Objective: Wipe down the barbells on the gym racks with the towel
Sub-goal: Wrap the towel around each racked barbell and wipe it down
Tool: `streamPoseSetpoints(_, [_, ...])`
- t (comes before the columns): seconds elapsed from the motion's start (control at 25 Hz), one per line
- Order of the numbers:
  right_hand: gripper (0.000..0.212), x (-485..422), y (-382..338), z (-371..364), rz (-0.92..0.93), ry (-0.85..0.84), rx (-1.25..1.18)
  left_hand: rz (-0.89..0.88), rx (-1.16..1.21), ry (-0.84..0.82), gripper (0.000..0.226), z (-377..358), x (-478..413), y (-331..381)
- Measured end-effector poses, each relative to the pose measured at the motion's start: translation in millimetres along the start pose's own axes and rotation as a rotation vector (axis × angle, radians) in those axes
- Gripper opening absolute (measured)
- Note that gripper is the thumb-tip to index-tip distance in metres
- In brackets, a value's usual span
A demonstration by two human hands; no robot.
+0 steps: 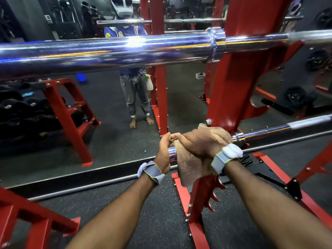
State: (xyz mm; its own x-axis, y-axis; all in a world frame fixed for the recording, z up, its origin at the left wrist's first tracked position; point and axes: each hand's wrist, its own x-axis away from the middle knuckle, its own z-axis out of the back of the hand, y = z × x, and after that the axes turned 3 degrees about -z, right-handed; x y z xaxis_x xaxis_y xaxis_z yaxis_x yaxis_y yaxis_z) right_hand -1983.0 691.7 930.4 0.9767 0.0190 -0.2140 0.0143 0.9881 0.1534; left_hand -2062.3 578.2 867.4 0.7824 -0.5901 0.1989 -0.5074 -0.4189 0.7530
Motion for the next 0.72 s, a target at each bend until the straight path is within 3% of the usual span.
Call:
streamPoseSetpoints(0.08, [0.029, -5.7, -25.7, 0.0, 0.015, 0.027, 0.095, 0.012, 0.09, 0.004, 0.043, -1.5, -0.6, 2.0])
streamPoseSetpoints(0.24, [0.02, 18.9, -58.3, -9.2, -0.071, 0.366, -0.119, -0.003, 0.119, 0.002, 0.03, -2.8, -3.4, 5.1])
streamPoseSetpoints(0.36, [0.028, 42.7, -17.2, -11.4, 0.069, 0.335, -0.061, 0.01, 0.04, 0.066, 0.032, 0.4, -1.1, 1.8])
streamPoseSetpoints(0.48, [0.026, 30.4, -5.2, -6.5, -0.109, 0.372, -0.094, -0.015, 0.012, 0.11, 0.038, -1.6, 0.2, 1.5])
streamPoseSetpoints(0.6, [0.017, 24.7, -63.4, -21.2, -0.265, 0.464, -0.137, 0.034, 0.109, 0.13, 0.035, -7.9, 0.4, 5.9])
streamPoseSetpoints(0.72, [0.027, 41.8, -51.9, -22.2, -0.068, 0.444, -0.124, 0.027, 0.128, 0.14, 0.031, -7.4, 2.9, 6.5])
